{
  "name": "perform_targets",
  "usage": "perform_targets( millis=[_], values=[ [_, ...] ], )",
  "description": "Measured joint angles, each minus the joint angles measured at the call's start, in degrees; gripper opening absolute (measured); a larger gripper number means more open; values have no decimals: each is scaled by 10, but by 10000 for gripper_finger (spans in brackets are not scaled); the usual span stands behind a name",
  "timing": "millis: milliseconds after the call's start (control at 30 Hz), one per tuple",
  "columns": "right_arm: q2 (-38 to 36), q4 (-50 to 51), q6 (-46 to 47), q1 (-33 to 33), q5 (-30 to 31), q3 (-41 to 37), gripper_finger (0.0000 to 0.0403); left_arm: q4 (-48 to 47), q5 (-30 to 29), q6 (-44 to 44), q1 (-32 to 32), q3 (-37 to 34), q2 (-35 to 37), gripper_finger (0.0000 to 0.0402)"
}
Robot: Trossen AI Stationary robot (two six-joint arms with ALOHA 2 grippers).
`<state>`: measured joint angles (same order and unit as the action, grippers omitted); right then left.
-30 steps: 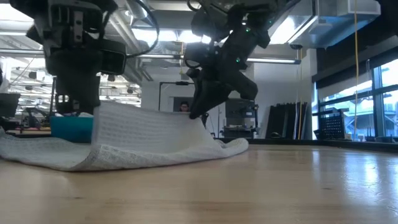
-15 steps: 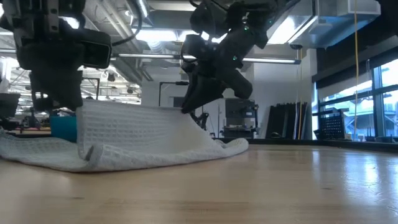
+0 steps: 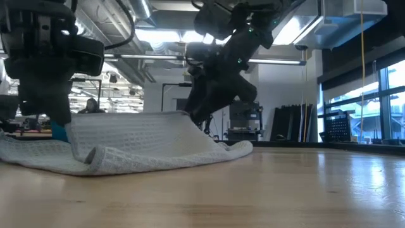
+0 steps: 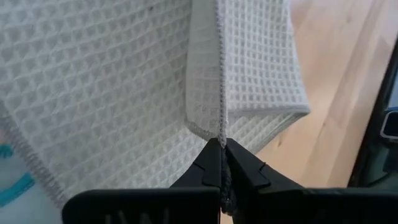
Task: Fold microfiber towels
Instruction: Fold the gray towel
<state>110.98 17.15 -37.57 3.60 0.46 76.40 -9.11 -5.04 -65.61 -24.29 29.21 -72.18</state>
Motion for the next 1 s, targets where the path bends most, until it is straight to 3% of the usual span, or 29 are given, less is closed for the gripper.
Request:
perform_targets(
  millis=[133,433,667,900,1000],
  values=[
    [0,52,14,6,34,0,253,-20,0,-18,-14,0,0,0],
    [0,191,65,27,9,-1,240,-30,-2,-49,-52,0,2,0],
    [-1,110,21,18,-25,-61,216,-31,-27,-91,-91,0,2,0],
    [-2,42,-54,-15,103,-94,196,-47,-45,-120,-111,0,2,0],
    [-2,23,-88,-21,120,-95,186,-48,-49,-121,-111,0,2,0]
  ],
)
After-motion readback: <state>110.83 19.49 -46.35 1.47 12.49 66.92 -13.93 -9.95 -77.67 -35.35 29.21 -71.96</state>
